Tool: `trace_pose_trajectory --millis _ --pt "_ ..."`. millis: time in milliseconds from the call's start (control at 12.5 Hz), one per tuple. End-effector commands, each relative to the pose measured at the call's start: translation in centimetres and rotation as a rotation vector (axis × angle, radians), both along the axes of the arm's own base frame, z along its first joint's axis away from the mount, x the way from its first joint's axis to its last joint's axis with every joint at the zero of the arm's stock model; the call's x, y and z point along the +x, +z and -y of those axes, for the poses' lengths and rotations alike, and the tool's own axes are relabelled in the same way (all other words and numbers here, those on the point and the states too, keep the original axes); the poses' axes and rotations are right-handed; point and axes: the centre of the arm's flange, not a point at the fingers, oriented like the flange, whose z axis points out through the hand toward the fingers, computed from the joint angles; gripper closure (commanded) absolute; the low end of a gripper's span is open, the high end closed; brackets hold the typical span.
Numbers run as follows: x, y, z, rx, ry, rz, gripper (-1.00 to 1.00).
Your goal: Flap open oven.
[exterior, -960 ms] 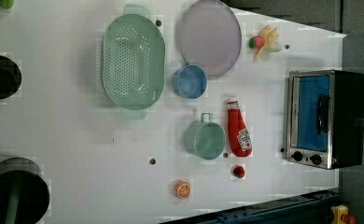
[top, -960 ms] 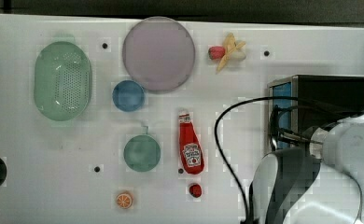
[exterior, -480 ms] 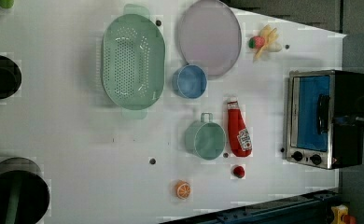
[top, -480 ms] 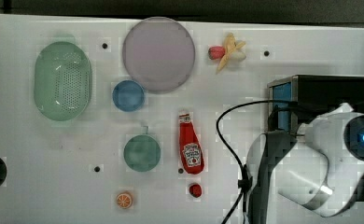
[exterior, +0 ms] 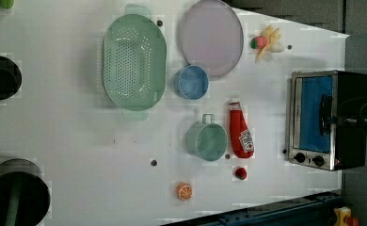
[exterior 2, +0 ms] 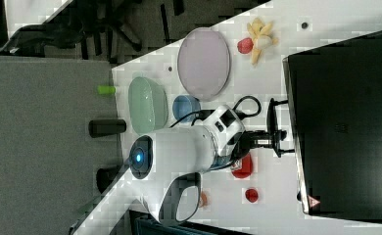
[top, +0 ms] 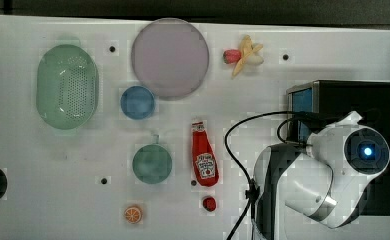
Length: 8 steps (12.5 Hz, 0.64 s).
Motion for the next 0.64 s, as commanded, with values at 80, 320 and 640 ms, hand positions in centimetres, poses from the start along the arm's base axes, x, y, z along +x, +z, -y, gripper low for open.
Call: trace_pose_trajectory --millis 80,320,640 --pt "0.4 -0.9 -0.1 -0.006 0.041 0.001 0.65" --pt "1.0 -1.3 -1.7 -0.014 0.071 -0.011 0.65" --pt "2.0 -2.8 -6.5 -0.092 0.091 -0.06 0.65"
